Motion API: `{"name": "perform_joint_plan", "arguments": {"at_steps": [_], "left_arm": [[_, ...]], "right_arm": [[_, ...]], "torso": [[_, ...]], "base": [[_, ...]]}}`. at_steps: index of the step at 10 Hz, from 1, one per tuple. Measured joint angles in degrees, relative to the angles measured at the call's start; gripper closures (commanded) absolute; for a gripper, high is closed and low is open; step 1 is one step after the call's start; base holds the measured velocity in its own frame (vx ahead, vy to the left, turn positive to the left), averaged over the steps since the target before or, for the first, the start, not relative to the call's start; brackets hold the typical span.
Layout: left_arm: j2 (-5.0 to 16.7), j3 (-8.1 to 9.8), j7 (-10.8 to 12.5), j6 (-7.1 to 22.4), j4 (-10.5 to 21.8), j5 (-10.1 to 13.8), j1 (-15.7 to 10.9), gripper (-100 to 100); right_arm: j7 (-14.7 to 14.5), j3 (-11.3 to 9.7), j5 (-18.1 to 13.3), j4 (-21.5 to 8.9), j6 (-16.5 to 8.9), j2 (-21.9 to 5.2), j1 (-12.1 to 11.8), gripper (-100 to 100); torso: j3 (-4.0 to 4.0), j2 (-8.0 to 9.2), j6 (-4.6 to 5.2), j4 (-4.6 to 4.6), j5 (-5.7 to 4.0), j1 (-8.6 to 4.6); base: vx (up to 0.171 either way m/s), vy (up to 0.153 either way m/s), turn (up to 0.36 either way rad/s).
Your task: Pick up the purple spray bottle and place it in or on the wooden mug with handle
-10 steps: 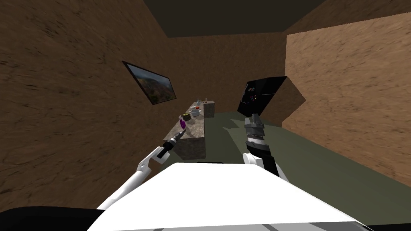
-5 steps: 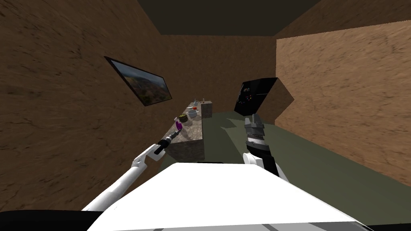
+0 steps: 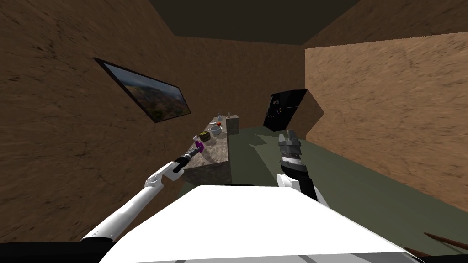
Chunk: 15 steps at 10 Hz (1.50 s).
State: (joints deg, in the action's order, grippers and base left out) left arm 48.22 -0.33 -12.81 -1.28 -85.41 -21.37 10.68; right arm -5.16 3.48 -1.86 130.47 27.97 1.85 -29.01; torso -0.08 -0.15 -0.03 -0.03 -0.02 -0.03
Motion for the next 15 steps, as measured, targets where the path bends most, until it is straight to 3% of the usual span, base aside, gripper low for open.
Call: {"name": "perform_joint_plan", "arguments": {"at_steps": [2, 3, 4, 5, 9, 10, 11, 12, 13, 15], "left_arm": [[0.87, 0.77, -0.81, 1.3, 2.73, -1.41, -1.44, -100], [1.0, 0.86, -0.84, 1.36, 2.87, -1.46, -1.45, 0], [0.98, 0.85, -0.83, 1.35, 2.86, -1.46, -1.45, -100], [0.98, 0.85, -0.83, 1.35, 2.86, -1.46, -1.45, 100], [1.02, 0.87, -0.87, 1.38, 2.87, -1.48, -1.45, 100], [1.01, 0.87, -0.87, 1.38, 2.87, -1.48, -1.45, 0], [1.01, 0.86, -0.87, 1.38, 2.87, -1.48, -1.45, 100], [1.01, 0.87, -0.87, 1.38, 2.87, -1.48, -1.45, 0], [1.01, 0.87, -0.87, 1.38, 2.87, -1.48, -1.45, 100], [4.01, 0.08, 0.23, 1.77, 3.48, 1.05, -0.51, 100]], "right_arm": [[0.0, 0.0, 0.0, 0.0, 0.0, 0.0, 0.0, 0], [0.0, 0.0, 0.0, 0.0, 0.0, 0.0, 0.0, 0], [0.0, 0.0, 0.0, 0.0, 0.0, 0.0, 0.0, 0], [0.0, 0.0, 0.0, 0.0, 0.0, 0.0, 0.0, 0], [0.0, 0.0, 0.0, 0.0, 0.0, 0.0, 0.0, 0], [0.0, 0.0, 0.0, 0.0, 0.0, 0.0, 0.0, 0], [0.0, 0.0, 0.0, 0.0, 0.0, 0.0, 0.0, 0], [0.0, 0.0, 0.0, 0.0, 0.0, 0.0, 0.0, 0], [0.0, 0.0, 0.0, 0.0, 0.0, 0.0, 0.0, 0], [0.0, 0.0, 0.0, 0.0, -0.01, 0.0, 0.03, 0]], "torso": [[0.04, 0.08, -0.03, 0.01, 0.0, 0.01], [0.09, 0.17, -0.03, 0.03, 0.01, 0.0], [0.11, 0.19, -0.03, 0.04, 0.01, 0.0], [0.11, 0.2, -0.03, 0.04, 0.01, 0.0], [0.11, 0.21, -0.02, 0.04, 0.04, 0.01], [0.12, 0.21, -0.02, 0.04, 0.03, 0.01], [0.12, 0.21, -0.02, 0.04, 0.03, 0.0], [0.12, 0.21, -0.02, 0.04, 0.03, 0.0], [0.12, 0.21, -0.02, 0.04, 0.03, 0.0], [0.24, 0.59, 0.18, -0.05, 0.29, 0.25]], "base": [[0.01, -0.002, -0.036], [0.0, 0.0, 0.0], [0.0, 0.0, 0.0], [0.0, 0.0, 0.0], [0.0, 0.0, 0.0], [0.0, 0.0, 0.0], [0.0, 0.0, 0.0], [0.0, 0.0, 0.0], [-0.067, 0.034, -0.226], [-0.168, 0.068, -0.258]]}}
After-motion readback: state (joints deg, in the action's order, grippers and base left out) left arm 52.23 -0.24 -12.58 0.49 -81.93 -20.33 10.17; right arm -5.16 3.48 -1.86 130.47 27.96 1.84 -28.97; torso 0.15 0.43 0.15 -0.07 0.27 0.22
